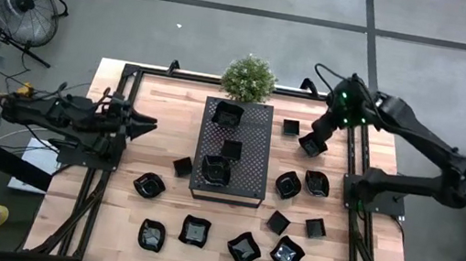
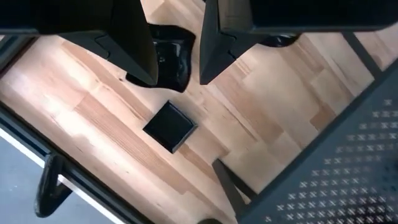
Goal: Pick & Place Mini shaped plates
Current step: Stack the square plate on top of the square plate on the shelf
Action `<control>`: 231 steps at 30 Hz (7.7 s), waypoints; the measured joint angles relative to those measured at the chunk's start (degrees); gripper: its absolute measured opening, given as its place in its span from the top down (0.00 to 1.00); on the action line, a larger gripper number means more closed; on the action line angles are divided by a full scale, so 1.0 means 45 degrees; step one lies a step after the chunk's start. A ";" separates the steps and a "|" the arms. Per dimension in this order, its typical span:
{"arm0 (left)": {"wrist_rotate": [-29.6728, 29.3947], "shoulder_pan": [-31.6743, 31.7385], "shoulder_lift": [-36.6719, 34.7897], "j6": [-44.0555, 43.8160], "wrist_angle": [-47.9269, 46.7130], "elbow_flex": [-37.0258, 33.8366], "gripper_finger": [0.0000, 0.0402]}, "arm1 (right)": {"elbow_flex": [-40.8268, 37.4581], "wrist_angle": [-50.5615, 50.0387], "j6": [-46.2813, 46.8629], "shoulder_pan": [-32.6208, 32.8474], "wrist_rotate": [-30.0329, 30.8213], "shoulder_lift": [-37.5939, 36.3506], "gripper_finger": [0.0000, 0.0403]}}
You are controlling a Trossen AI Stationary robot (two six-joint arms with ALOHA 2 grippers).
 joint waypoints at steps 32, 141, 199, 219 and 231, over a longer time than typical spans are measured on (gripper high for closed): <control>0.0582 -0.0005 -0.2257 -0.0002 0.0870 -0.1585 0.67 | 0.2485 0.0719 -1.1941 -0.2524 -0.1696 0.8465 0.72; 0.0626 -0.0005 -0.2252 0.0321 -0.0086 -0.1573 0.67 | 0.0732 0.2932 0.0974 -0.2985 -0.2314 1.0105 0.72; 0.0732 -0.0009 -0.2252 0.0204 -0.0339 -0.1573 0.67 | 0.0751 0.3645 0.0163 -0.2009 -0.1775 1.0110 0.72; 0.0909 -0.0010 -0.2252 0.0204 -0.0328 -0.1573 0.67 | 0.0751 0.3393 -0.0003 -0.1696 -0.1428 1.0120 0.72; 0.0873 -0.0005 -0.2252 0.0211 -0.0325 -0.1573 0.67 | 0.0751 0.3354 0.0226 -0.1654 -0.1401 1.0125 0.72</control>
